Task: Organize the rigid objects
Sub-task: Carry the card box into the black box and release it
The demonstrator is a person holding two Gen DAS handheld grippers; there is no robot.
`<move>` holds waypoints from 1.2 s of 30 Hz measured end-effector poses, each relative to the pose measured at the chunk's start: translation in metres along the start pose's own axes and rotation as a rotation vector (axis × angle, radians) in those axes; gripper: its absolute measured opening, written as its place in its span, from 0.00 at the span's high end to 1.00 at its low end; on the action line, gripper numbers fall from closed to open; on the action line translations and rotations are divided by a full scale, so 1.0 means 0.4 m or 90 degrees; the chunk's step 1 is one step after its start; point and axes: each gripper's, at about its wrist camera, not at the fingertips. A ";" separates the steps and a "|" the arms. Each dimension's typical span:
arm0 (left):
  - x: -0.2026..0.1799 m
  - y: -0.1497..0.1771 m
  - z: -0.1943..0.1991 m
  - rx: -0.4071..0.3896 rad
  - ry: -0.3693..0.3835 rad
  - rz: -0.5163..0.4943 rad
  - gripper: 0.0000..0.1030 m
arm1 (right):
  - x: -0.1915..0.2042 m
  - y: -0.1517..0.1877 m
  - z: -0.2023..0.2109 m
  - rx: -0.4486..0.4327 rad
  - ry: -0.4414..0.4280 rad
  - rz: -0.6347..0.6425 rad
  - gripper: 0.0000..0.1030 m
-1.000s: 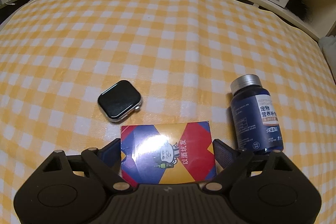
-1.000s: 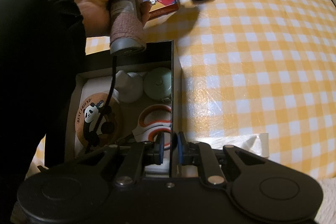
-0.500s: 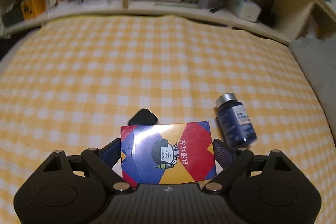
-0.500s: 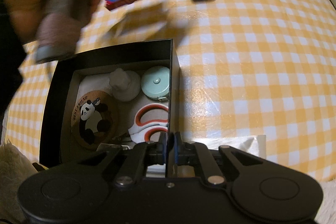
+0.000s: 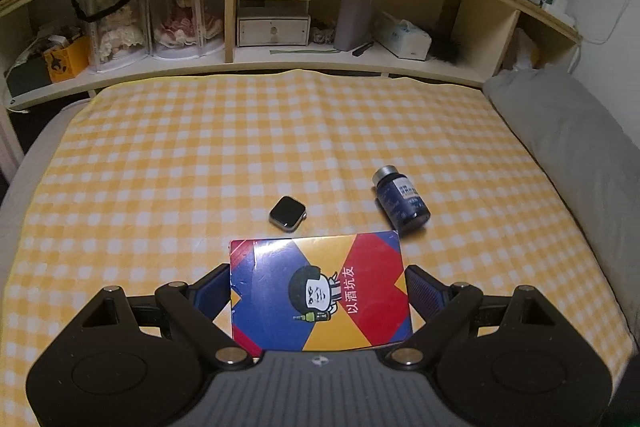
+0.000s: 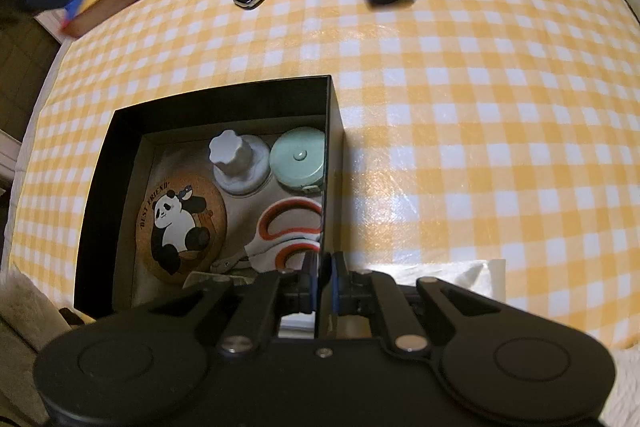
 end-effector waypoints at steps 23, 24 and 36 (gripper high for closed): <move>-0.009 0.250 0.020 0.139 0.043 -0.023 0.12 | 0.026 0.013 0.002 -0.017 0.024 0.037 0.94; -0.009 0.253 0.015 0.141 0.044 -0.024 0.12 | 0.027 0.015 0.002 -0.017 0.024 0.038 0.94; -0.019 0.268 -0.051 0.152 0.044 -0.002 0.12 | 0.030 0.017 0.002 -0.018 0.023 0.040 0.94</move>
Point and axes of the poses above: each gripper's, at about its wrist camera, not at the fingertips, and z roughly against the way its jaws point, x to its left, y to its underside, and after that the axes turned 11 degrees about -z, right-handed
